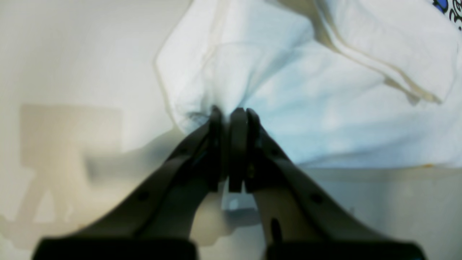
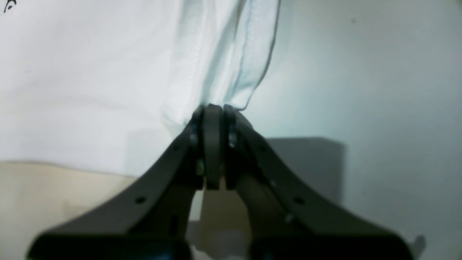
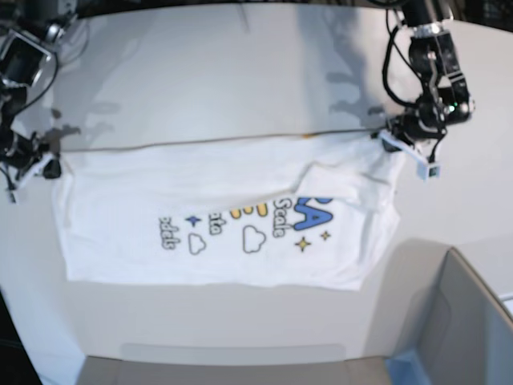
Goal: Layout the t-shirt on the table in an organized manner, then fold the t-shirt properly
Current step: 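Pull the shirt edge outward with both grippers to straighten it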
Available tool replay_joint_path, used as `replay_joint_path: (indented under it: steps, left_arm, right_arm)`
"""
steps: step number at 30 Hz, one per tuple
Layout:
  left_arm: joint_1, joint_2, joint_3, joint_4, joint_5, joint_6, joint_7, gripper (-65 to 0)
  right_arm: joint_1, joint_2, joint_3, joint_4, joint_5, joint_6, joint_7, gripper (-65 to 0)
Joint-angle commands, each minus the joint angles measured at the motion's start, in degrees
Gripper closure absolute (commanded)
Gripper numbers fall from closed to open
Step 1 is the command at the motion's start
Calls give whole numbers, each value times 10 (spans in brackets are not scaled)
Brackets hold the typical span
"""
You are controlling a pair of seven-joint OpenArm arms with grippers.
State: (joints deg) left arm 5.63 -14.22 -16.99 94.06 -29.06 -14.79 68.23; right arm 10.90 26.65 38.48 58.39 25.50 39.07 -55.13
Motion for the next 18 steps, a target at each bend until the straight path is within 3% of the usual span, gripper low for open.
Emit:
replay_joint_path:
  steps: [1, 9, 18]
  left_arm:
    - [10, -5, 0, 17, 7, 1, 22, 0]
    - [94, -4, 0, 112, 7, 1, 51, 0]
    - [166, 5, 0, 141, 8, 1, 51, 0]
  right_arm:
    - [-13, 10, 2, 32, -14, 9, -17, 0]
    - [-139, -19, 2, 206, -13, 9, -18, 0]
    - [-227, -27, 70, 253, -13, 9, -18, 0]
